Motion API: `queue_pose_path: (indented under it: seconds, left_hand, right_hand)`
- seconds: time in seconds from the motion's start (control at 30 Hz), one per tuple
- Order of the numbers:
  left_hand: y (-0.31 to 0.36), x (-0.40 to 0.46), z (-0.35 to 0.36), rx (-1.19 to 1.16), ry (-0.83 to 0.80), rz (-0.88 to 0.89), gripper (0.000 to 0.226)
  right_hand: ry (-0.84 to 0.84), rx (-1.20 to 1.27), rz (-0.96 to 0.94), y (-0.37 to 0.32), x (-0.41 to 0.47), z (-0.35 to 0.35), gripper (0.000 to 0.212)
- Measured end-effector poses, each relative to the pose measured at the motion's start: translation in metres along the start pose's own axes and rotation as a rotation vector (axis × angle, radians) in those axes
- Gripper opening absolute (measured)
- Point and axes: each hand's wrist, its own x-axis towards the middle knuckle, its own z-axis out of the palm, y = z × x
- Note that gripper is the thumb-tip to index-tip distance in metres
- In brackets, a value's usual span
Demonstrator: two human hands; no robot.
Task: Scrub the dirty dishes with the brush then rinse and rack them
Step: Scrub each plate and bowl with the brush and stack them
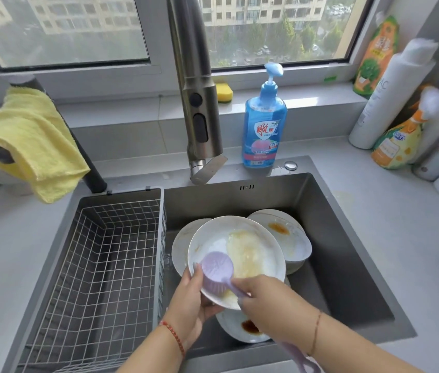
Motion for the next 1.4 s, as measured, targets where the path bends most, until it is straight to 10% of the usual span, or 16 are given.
queue_pose_path:
  seconds: [0.33,0.67,1.4]
  left_hand:
    - [0.004,0.006,-0.003,0.029,-0.015,0.032,0.033]
    - [0.002,0.003,0.004,0.111,-0.099,0.025,0.044]
    - [0.006,0.006,-0.005,0.062,-0.09,0.057,0.042]
  right_hand:
    - [0.206,-0.446,0.144,0.03,0.012,-0.032,0.041]
    - [0.146,-0.014,0.012,-0.004,0.022,-0.01,0.044]
    - [0.363,-0.435,0.081,0.028,0.018,-0.033,0.058]
